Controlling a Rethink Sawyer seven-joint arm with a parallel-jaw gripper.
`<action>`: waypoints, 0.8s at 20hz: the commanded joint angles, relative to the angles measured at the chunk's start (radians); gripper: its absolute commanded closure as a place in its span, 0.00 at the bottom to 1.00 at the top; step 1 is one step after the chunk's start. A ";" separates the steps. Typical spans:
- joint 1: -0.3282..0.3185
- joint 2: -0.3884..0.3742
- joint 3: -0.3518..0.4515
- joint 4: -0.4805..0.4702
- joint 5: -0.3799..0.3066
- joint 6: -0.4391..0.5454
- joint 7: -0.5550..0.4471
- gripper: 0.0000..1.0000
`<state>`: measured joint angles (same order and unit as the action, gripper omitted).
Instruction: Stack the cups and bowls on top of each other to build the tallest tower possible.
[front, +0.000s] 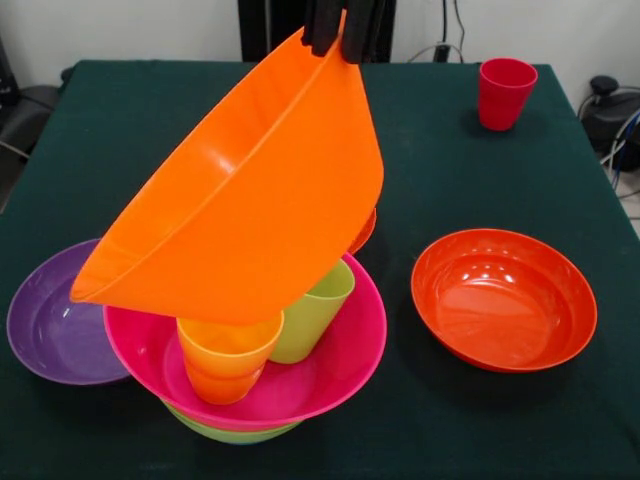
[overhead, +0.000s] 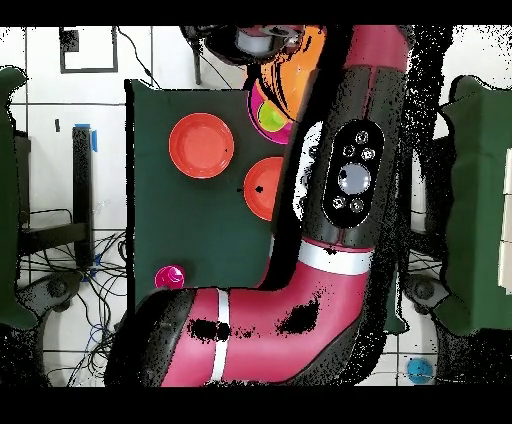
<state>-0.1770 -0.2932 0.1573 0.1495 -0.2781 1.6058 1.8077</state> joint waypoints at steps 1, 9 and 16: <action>0.003 -0.004 0.045 -0.020 -0.079 0.104 0.056 1.00; -0.004 0.010 0.013 -0.032 -0.093 0.097 0.018 1.00; -0.050 -0.008 -0.023 0.005 -0.065 0.065 -0.077 1.00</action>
<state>-0.1890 -0.2828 0.1156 0.1382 -0.2870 1.6058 1.8077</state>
